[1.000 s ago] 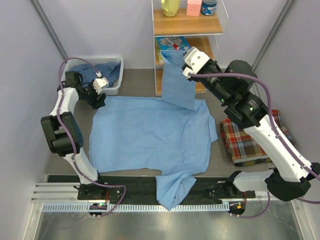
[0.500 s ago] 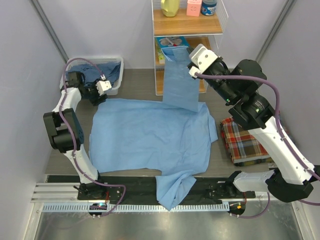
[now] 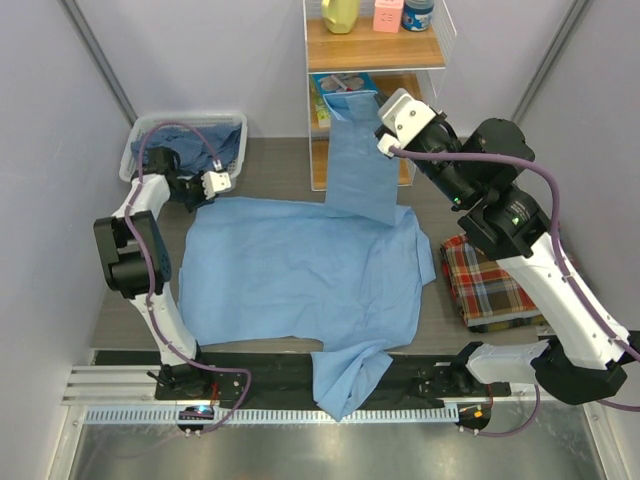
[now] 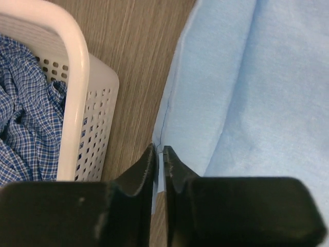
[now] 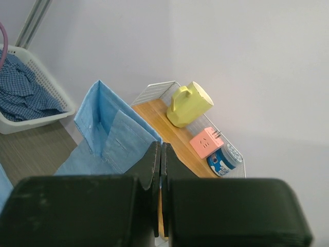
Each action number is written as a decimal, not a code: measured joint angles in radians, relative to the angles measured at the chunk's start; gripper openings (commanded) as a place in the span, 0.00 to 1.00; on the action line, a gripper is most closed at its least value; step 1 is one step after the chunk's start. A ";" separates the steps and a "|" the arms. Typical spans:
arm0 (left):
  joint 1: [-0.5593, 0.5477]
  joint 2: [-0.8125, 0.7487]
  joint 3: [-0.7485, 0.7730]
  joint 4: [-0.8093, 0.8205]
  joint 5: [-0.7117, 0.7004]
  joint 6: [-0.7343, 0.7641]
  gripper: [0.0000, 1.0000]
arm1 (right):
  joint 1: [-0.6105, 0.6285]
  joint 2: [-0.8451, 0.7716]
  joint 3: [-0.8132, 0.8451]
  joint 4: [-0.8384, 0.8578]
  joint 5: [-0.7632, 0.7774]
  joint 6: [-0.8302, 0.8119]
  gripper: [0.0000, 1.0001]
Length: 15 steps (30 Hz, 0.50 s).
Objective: Fold and stack the long sleeve shirts
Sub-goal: Fold the shirt
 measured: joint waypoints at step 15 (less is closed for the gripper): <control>0.016 -0.197 -0.089 -0.234 -0.002 0.158 0.00 | 0.000 -0.093 0.011 -0.075 -0.027 0.006 0.01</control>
